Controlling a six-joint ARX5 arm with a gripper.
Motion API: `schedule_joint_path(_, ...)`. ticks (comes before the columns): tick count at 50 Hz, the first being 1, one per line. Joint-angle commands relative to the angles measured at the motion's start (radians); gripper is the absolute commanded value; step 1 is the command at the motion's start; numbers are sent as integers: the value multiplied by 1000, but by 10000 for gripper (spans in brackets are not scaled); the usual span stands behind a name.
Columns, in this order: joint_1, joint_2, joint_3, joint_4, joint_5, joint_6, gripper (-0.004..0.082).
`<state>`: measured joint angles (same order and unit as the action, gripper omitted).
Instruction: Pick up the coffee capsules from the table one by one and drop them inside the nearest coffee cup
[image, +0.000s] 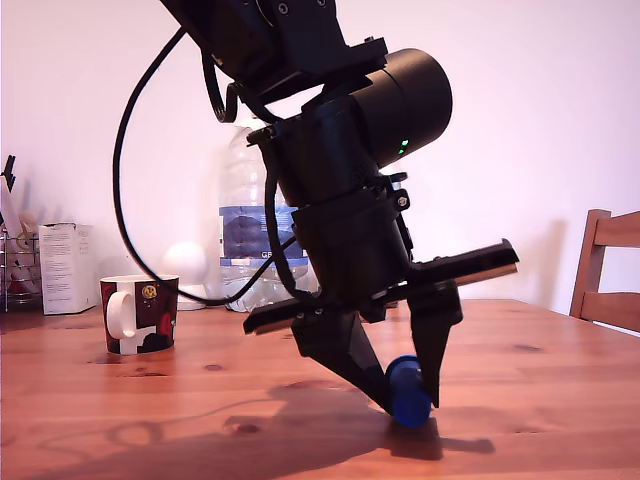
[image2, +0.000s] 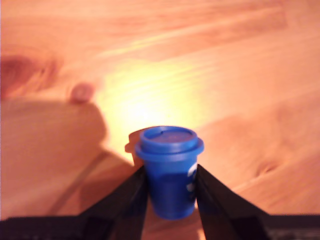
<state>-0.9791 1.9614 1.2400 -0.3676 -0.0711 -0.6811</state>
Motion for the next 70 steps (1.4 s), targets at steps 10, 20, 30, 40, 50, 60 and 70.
schedule_joint_path(10,2,-33,-7,-23,-109,243,72)
schedule_joint_path(20,2,-103,-10,-18,-146,372,72)
schedule_joint_path(30,7,-200,-54,80,-85,497,50)
schedule_joint_path(40,35,-333,-174,209,-38,558,50)
schedule_joint_path(50,77,-494,-331,303,-59,558,50)
schedule_joint_path(60,138,-669,-485,348,-140,513,50)
schedule_joint_path(70,219,-818,-599,346,-178,462,50)
